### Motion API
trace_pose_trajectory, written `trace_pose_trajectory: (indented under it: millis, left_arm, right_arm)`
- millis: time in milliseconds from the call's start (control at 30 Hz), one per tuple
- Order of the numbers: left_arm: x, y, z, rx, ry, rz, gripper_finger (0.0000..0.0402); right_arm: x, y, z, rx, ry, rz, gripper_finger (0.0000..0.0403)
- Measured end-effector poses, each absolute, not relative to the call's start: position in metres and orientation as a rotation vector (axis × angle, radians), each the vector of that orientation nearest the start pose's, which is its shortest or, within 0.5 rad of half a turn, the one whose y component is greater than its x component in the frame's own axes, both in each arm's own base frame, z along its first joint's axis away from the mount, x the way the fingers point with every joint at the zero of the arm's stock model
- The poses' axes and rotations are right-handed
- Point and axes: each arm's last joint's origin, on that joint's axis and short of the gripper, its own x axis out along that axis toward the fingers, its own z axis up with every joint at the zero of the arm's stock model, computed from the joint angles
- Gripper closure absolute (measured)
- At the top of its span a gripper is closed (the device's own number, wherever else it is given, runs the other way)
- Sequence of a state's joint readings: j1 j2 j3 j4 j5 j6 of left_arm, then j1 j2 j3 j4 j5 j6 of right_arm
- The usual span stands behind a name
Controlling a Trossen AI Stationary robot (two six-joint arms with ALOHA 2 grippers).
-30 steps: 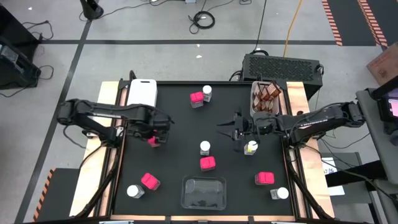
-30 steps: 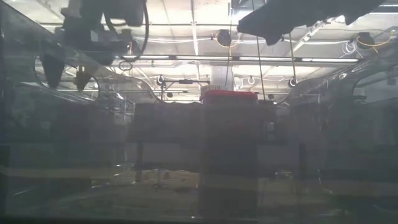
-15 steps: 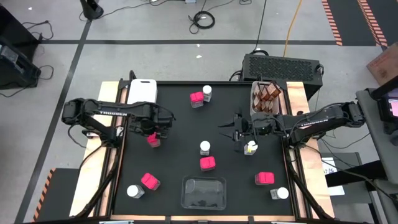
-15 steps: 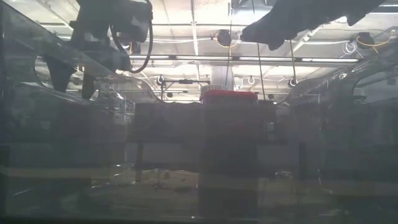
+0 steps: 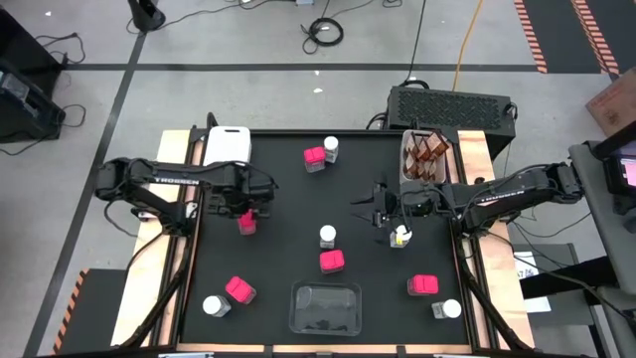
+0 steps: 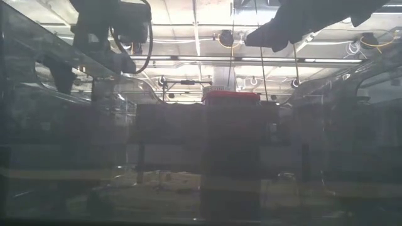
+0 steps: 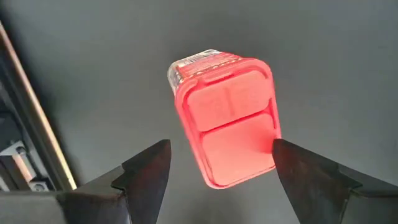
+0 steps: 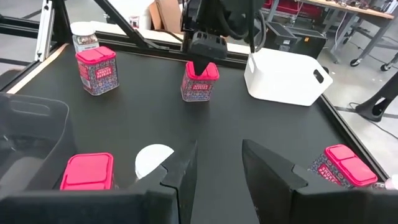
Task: Sort spices by type
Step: Put the red seasoning can into the black bin
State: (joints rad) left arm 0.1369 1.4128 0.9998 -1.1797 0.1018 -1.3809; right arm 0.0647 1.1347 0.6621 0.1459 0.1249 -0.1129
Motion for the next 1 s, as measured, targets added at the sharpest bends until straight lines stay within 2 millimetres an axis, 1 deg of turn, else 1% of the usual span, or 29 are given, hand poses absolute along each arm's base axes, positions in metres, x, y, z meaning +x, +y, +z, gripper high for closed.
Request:
trace_pose_trajectory:
  millis: [167, 300, 567, 867, 1000]
  left_arm:
    - [0.210, 0.027, 0.235, -1.205, 1.293, 1.178, 0.0118]
    - [0.209, 0.027, 0.238, -1.222, 1.219, 1.203, 0.0118]
    - [0.209, 0.026, 0.237, -1.233, 1.192, 1.276, 0.0118]
    - [0.208, 0.014, 0.236, -1.249, 1.156, 1.370, 0.0118]
    - [0.207, 0.011, 0.226, -1.280, 1.140, 1.385, 0.0118]
  right_arm:
    - [0.245, 0.012, 0.254, -0.146, 0.329, -0.041, 0.0280]
    - [0.245, 0.012, 0.254, -0.147, 0.329, -0.041, 0.0280]
    - [0.245, 0.012, 0.254, -0.147, 0.330, -0.041, 0.0280]
    - [0.244, 0.012, 0.252, -0.153, 0.352, -0.040, 0.0280]
    - [0.244, 0.012, 0.251, -0.153, 0.353, -0.040, 0.0280]
